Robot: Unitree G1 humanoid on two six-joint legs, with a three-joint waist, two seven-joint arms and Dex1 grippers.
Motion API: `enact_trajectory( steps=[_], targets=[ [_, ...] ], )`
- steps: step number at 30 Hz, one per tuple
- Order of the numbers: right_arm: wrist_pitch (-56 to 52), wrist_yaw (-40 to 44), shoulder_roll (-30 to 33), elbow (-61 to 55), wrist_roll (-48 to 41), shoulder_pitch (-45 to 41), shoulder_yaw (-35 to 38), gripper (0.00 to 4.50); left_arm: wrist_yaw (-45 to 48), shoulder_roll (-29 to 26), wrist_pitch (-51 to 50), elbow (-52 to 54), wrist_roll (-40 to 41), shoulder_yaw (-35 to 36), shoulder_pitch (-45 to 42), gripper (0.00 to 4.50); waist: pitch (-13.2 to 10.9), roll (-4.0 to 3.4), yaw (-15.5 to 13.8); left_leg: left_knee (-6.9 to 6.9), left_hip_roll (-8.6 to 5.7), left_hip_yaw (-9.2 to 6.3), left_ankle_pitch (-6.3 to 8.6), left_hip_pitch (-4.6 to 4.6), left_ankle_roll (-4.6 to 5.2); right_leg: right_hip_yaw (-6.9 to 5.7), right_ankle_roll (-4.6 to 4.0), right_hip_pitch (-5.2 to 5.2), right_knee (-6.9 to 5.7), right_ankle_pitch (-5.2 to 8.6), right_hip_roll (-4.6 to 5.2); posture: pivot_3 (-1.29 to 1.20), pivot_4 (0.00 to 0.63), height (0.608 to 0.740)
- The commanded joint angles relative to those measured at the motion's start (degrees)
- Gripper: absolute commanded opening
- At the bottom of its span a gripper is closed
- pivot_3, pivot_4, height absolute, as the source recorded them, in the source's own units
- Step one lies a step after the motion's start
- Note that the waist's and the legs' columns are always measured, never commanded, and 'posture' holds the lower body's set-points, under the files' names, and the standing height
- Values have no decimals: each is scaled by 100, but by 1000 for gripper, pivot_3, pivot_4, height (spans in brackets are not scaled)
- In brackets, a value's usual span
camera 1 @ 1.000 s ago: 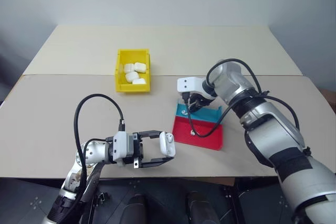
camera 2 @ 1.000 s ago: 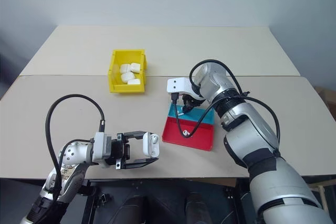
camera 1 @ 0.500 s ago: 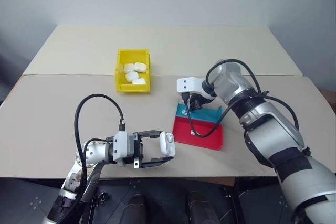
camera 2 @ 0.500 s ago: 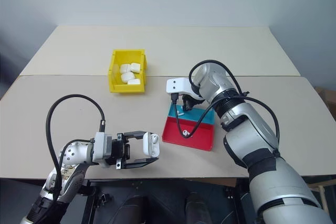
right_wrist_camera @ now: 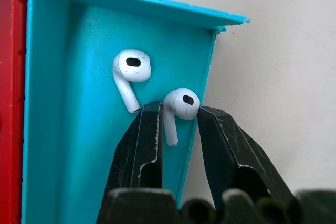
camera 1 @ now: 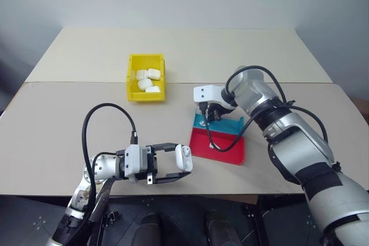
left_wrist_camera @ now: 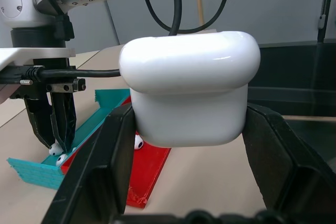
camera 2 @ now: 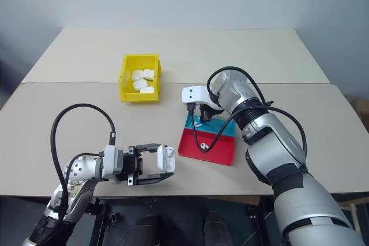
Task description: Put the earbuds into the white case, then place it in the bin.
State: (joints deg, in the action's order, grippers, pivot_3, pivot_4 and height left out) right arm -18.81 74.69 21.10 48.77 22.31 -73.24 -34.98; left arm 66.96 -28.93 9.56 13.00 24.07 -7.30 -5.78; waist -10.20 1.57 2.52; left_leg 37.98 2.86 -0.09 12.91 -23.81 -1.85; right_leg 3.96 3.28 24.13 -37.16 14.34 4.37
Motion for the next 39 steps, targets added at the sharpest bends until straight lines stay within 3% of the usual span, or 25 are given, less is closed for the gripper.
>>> enact_trajectory(
  steps=[1,11,16,23,26,29,34,39],
  targets=[
    [97,0,60,-199,26,-39,125,1298,-21,4,96,95,18,13,-60,2771,0,0,0,0,0,0,0,0,0,0,0,0,0,0,0,0,150,740],
    [-284,-7,241,-663,-195,-20,476,1298,-32,11,81,77,78,55,-118,2771,0,0,-6,0,0,0,0,0,0,0,0,0,0,0,0,0,150,740],
    [-1364,107,684,-2088,-852,298,1403,1298,-121,29,-26,122,156,118,-219,2771,0,0,-33,0,0,0,0,0,0,0,0,-1,0,0,1,0,150,740],
    [-2659,103,1353,-5619,-3097,1912,3913,1298,-405,147,-556,384,604,218,-561,2771,0,1,-171,0,0,-4,0,-3,0,-2,1,-5,3,0,1,0,150,740],
    [-3119,-95,1155,-6878,-4453,2579,5110,1298,-513,281,-842,473,843,207,-869,2771,1,2,-182,4,-1,-7,0,-2,1,-4,2,-11,3,0,1,0,150,740],
    [-2969,-506,849,-7739,-5359,3227,5763,1298,-482,416,-985,374,862,89,-1188,2771,4,4,-164,7,-1,-8,0,5,1,-4,3,-21,3,-1,0,0,150,740],
    [-2685,-1406,241,-8591,-6578,4062,6205,1298,-507,826,-1053,138,822,-99,-1678,2771,7,5,-131,6,-2,-7,0,41,1,-1,4,-57,7,0,-2,0,150,740],
    [-2015,-1849,20,-9079,-6962,4706,5918,1298,-569,992,-1159,86,763,-162,-1880,2771,7,5,-126,6,-2,-10,1,60,1,-3,6,-83,16,2,-2,0,150,740]
  ],
)
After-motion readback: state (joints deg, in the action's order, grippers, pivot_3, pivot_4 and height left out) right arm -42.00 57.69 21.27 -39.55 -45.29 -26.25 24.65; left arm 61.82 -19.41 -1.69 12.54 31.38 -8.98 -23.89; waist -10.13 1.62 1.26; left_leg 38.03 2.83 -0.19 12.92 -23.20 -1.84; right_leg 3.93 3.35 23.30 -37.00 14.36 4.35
